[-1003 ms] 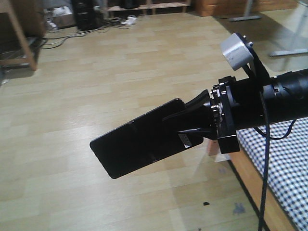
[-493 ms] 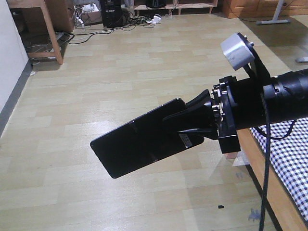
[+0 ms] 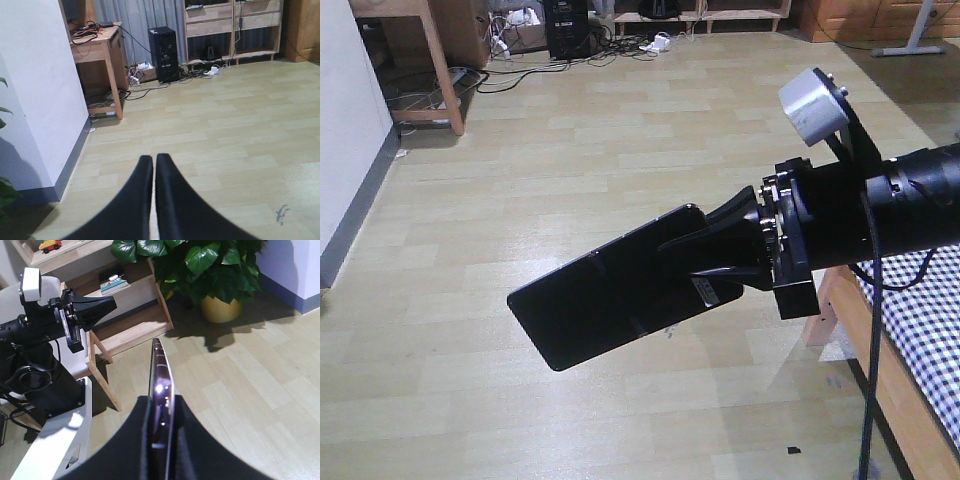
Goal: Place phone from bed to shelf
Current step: 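Hold the phone in the right gripper while the base turns away from the bed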
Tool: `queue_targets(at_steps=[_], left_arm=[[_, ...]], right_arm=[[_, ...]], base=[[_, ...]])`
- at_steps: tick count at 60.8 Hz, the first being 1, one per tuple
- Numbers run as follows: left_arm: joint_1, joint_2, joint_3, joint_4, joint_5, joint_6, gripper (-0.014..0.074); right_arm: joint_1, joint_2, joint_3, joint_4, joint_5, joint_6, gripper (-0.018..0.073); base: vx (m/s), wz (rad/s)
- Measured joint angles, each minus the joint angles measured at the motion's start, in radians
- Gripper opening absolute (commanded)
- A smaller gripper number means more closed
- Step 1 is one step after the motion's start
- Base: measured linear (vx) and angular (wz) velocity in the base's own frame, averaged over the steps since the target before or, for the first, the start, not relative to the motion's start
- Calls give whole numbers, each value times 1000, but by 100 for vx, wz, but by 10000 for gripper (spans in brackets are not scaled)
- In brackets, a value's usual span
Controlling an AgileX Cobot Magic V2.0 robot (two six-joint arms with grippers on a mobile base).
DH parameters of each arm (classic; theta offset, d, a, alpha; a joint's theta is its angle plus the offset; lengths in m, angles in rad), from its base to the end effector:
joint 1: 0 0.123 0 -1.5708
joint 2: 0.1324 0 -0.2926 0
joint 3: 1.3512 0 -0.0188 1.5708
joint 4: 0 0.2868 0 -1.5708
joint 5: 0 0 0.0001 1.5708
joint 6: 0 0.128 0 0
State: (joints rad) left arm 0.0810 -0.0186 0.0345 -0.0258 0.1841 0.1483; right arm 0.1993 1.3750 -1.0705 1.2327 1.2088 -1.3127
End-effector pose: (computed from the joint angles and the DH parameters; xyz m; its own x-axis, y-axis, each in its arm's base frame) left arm 0.1209 0.0092 0.1809 -0.1206 0.1132 -0.9862 -0.0619 0.9907 0.1213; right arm 0.2729 0.1704 0.3230 -0.3810 -0.3171 -0.8685 -0.9193 0.2302 0.3192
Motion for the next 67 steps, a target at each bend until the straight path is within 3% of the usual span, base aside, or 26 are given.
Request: queue_targets(at_steps=[27, 67], left_arm=[[0, 0, 0, 0, 0, 0, 1], [0, 0, 0, 0, 0, 0, 1]], right_arm=[[0, 0, 0, 0, 1, 0, -2], [0, 0, 0, 0, 0, 0, -2]], base=[[25, 2], [44, -6]])
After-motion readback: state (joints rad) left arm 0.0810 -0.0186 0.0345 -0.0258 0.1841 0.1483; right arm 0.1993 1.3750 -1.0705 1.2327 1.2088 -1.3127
